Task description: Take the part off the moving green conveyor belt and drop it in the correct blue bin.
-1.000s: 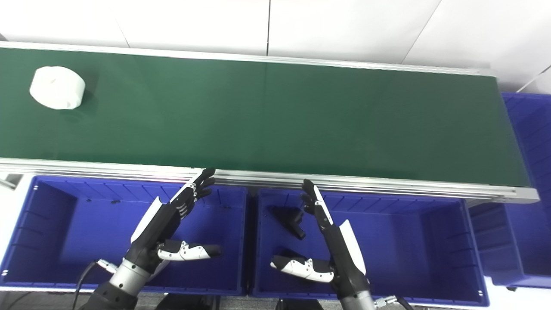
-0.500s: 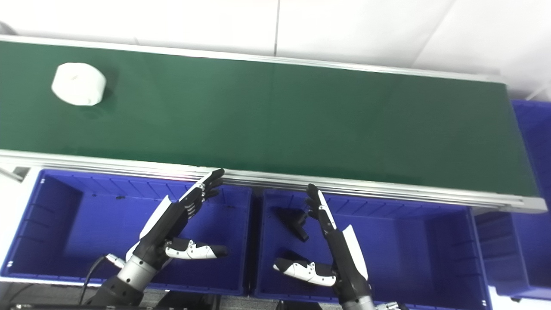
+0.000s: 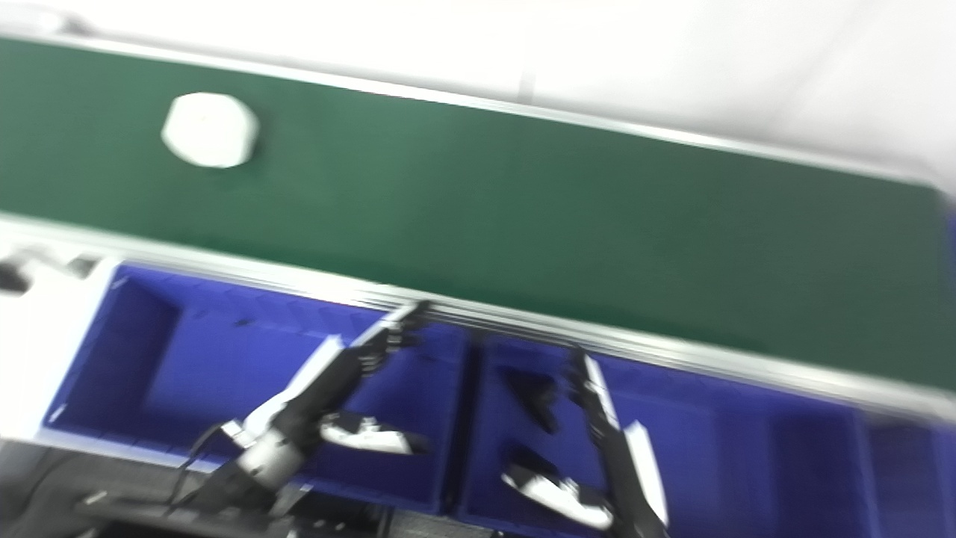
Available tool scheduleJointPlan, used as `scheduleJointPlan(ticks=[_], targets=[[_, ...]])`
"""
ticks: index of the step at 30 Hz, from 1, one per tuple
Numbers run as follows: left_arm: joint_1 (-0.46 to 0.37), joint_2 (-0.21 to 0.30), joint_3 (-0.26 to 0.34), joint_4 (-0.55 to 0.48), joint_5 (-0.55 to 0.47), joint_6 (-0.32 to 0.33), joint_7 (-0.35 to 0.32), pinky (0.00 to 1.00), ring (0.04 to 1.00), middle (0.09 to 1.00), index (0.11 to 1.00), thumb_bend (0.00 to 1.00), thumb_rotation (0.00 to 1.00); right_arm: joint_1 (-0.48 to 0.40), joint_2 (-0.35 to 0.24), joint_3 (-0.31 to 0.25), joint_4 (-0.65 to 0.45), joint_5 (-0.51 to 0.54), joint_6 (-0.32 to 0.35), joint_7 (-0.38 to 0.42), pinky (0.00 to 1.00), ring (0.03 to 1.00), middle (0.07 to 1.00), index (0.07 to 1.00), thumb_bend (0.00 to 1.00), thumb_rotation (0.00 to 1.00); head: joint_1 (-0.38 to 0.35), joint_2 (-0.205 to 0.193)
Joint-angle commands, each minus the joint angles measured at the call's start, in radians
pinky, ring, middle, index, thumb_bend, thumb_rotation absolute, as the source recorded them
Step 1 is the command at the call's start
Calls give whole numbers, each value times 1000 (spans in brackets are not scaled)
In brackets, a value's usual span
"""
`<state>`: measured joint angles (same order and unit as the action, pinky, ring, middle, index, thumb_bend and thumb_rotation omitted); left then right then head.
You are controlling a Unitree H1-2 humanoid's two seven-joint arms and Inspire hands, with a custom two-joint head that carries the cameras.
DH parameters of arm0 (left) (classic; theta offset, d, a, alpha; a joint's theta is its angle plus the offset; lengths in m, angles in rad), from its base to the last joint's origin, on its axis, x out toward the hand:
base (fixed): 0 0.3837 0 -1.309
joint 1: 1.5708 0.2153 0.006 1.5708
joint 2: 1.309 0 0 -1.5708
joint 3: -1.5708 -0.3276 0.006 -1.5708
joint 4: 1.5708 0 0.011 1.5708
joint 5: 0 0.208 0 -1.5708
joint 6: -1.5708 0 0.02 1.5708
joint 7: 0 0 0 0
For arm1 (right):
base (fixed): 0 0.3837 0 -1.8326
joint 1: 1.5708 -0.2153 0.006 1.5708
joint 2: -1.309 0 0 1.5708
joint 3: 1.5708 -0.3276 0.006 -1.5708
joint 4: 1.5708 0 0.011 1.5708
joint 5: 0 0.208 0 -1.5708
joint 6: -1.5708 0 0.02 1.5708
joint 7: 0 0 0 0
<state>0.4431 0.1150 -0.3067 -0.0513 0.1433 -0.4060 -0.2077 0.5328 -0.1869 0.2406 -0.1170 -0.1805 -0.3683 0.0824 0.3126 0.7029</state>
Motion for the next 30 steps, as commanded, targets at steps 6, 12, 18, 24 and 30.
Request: scheduleJointPlan(ticks=[6,12,18,24,30], targets=[[-2,-11,-38,39,28,-64,55,848,924,957,914,867,185,-4,-7,-12,44,11,-97,-16,939,962,1000,1000,880,481,42,-96],[-22,14,-79,27,3,-64,98,806,899,938,885,875,153,-8,-9,-10,60,25,-81,-2,989,993,1000,1000,885,467,31,-137],[-49,44,-48,-123,10,-63,94,765,868,905,854,900,212,-27,-4,-7,87,44,-94,5,996,998,1000,1000,866,439,13,-152],[-172,106,45,-348,-14,84,33,824,907,933,874,905,226,-53,0,6,117,40,-100,-17,945,978,1000,1000,867,442,10,-164],[-315,165,151,-469,170,288,-19,853,914,946,904,819,304,-66,-1,16,125,28,-101,-30,937,971,1000,1000,865,448,10,-167]])
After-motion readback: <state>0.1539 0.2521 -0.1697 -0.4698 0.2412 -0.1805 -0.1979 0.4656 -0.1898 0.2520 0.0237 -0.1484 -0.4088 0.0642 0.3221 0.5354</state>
